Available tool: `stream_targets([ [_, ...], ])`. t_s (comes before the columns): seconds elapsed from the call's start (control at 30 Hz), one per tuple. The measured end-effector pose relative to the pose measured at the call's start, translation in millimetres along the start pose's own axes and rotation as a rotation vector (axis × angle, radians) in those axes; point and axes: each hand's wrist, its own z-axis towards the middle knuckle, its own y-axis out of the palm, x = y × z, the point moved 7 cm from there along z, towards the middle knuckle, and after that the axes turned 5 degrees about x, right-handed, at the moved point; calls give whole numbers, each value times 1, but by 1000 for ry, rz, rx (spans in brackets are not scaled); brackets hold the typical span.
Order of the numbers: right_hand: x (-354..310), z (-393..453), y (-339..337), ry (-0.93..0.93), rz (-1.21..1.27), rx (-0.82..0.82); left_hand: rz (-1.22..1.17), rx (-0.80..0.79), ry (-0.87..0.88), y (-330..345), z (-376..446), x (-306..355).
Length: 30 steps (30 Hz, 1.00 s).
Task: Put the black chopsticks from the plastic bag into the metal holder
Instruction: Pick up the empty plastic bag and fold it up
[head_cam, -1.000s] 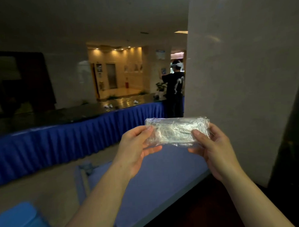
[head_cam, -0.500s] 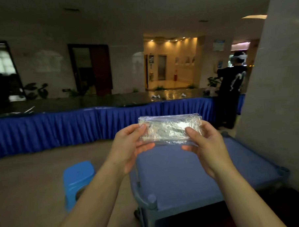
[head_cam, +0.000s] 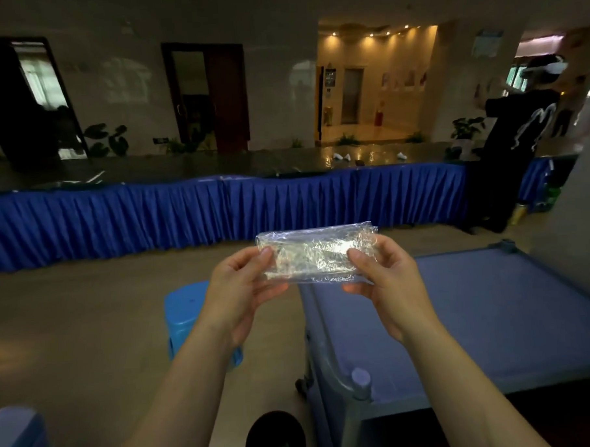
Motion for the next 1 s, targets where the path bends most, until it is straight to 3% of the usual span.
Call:
stream_targets([
  [0.53,197,45,105,301,-115,198,-41,142,-306,-176,125,-109],
  [0.83,308,25,98,525,-228,208,9,275,-512,-243,112,-207],
  [1.0,395,8,64,661,-322,212,3,383,-659,-276,96,-310],
])
